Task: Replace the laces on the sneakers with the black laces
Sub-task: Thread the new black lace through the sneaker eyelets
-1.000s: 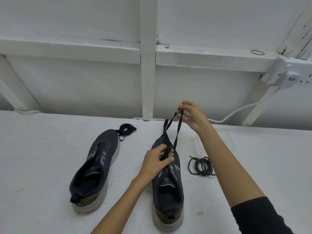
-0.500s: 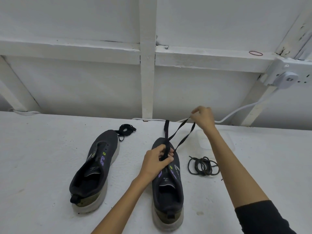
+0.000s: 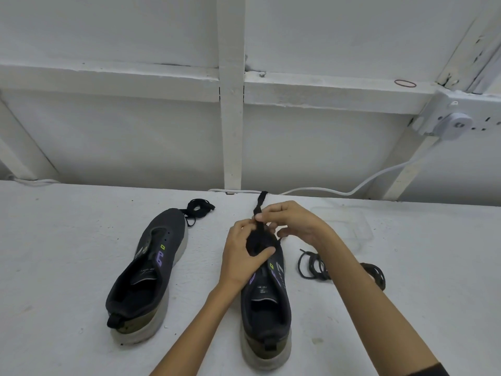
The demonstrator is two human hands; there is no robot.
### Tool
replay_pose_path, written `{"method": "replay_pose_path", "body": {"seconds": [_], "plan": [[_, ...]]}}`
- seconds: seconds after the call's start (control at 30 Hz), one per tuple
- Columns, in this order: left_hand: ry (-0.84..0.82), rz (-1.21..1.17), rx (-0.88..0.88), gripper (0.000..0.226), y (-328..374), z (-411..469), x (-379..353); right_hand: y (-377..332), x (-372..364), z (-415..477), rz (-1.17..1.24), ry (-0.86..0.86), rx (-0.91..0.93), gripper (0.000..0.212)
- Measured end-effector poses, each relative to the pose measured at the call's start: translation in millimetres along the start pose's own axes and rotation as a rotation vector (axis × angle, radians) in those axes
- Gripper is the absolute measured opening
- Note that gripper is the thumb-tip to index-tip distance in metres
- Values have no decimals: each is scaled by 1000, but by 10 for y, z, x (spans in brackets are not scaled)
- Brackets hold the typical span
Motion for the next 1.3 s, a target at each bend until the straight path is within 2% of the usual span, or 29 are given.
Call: {"method": "replay_pose_path", "body": {"seconds": [0.07,0.17,0.37,0.53,0.77,0.93,1.03,1.13,1.3], "plan": [[-50,-129,89,69,-20,-9,-24,-10,-8,2,69,-14,30,6],[-120,-199,201,78,-82,-30,-65,-19,-8,10,155,-3,66,8],[-196,-124,217,86,-107,-9,-96,-210,46,41,168,156,157,13],[-206,-132,225,86,-129,-24,-79,-507,103,-4,341,190,231,8],[-225,-128,220,93,-116,-34,-79,-1030,207,-165,520,253,390,15],[-245,-106,223,100,-132,-64,-67,-1509,433,-377,944,152,575,27],[-246,-115,218,98,-118,-65,-58,-1659,519,-419,967,128,615,23],[-252,-126,223,96,-131,-68,-56,-1634,455,-334,1017,17,584,21],[-182,-167,227,73,-89,-77,-50,-1573,467,-271,1043,-33,568,18]]}}
Point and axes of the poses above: each hand's wrist, its own z-axis towards the middle knuckle, its own x-axis out of the back of the hand, y = z × x, the point moved 3 cm from there along z, towards the middle knuckle, and after that the axes turned 12 degrees about -x, right-handed, at the moved point
